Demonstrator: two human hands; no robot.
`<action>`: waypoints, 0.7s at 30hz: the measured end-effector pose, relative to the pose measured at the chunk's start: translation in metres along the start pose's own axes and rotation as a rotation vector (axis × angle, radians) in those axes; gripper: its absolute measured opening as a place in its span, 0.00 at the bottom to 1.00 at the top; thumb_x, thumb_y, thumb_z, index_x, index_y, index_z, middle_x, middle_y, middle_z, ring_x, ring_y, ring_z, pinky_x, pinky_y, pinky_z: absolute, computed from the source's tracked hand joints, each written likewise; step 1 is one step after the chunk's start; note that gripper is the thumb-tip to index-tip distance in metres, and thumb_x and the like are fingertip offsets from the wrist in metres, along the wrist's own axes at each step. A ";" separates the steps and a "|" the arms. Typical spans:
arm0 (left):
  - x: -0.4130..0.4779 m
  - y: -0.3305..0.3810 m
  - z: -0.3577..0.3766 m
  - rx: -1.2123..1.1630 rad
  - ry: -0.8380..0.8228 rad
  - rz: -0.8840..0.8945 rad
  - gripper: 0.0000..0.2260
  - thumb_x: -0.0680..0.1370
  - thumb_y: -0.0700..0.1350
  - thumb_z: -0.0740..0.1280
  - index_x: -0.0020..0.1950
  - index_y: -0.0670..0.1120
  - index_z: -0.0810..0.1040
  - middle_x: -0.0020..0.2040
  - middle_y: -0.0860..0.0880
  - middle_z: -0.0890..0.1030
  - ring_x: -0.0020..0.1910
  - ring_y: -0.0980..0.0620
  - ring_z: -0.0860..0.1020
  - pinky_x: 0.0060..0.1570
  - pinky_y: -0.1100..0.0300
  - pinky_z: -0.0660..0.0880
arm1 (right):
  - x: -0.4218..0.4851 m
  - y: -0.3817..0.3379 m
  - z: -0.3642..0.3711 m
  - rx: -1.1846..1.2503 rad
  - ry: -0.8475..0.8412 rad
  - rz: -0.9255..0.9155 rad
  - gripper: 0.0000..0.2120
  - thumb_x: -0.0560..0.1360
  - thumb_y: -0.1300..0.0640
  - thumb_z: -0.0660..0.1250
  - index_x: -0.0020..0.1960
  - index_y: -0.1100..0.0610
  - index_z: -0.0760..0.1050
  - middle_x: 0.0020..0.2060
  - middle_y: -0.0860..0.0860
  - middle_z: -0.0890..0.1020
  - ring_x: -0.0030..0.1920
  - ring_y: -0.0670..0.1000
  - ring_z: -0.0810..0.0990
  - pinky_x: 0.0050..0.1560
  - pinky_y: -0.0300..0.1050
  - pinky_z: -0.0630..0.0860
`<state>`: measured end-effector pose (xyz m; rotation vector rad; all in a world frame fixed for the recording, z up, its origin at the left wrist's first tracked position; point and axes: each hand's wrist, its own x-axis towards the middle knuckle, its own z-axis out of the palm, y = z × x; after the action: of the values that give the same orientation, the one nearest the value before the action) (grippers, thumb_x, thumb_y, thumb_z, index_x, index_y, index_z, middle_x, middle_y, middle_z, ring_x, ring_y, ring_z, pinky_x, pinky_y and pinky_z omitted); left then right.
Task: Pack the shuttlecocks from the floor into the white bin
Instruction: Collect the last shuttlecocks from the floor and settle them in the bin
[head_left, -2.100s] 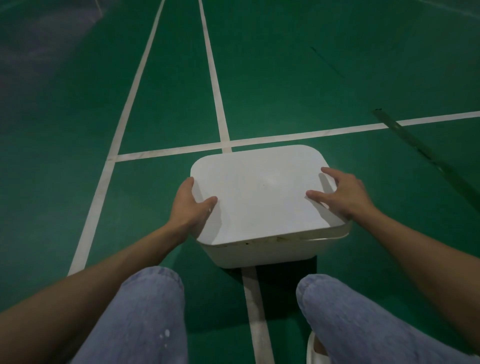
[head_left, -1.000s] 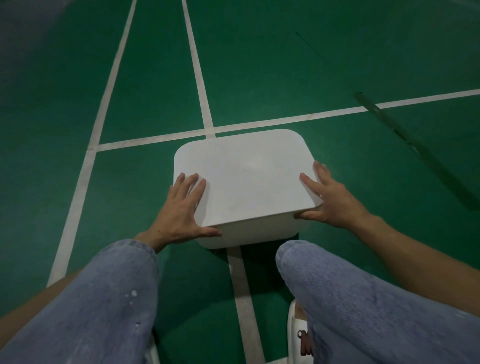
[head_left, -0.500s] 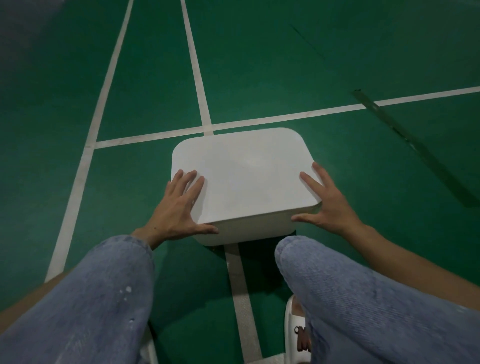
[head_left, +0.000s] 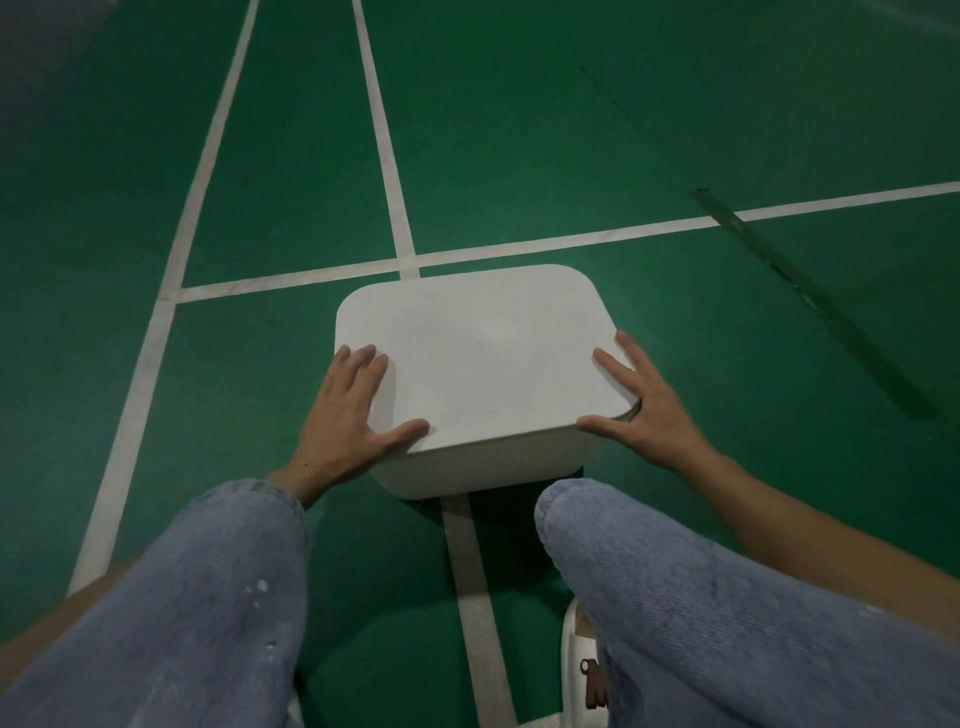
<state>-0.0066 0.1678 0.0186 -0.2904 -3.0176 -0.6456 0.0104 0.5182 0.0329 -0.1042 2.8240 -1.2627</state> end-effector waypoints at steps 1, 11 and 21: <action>0.000 0.001 0.000 -0.003 0.006 -0.001 0.51 0.64 0.78 0.52 0.76 0.45 0.59 0.78 0.48 0.55 0.77 0.49 0.47 0.75 0.49 0.49 | 0.000 0.000 0.000 0.026 0.004 0.009 0.44 0.61 0.39 0.72 0.74 0.48 0.64 0.78 0.42 0.51 0.74 0.40 0.51 0.72 0.43 0.51; -0.004 0.016 -0.001 -0.249 0.114 -0.214 0.49 0.59 0.70 0.69 0.73 0.44 0.65 0.77 0.51 0.49 0.75 0.47 0.54 0.72 0.47 0.59 | -0.004 -0.002 0.001 0.133 -0.012 0.067 0.41 0.66 0.48 0.76 0.75 0.48 0.64 0.78 0.40 0.48 0.71 0.38 0.53 0.69 0.41 0.55; -0.006 0.016 0.002 -0.197 0.093 -0.223 0.51 0.58 0.71 0.68 0.75 0.46 0.62 0.78 0.49 0.50 0.76 0.46 0.53 0.73 0.46 0.58 | -0.007 0.000 0.003 0.138 -0.030 0.066 0.41 0.67 0.51 0.77 0.75 0.49 0.63 0.78 0.41 0.48 0.73 0.41 0.53 0.69 0.39 0.54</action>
<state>0.0018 0.1816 0.0229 0.0705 -2.9243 -0.9472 0.0181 0.5162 0.0309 -0.0239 2.6811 -1.4240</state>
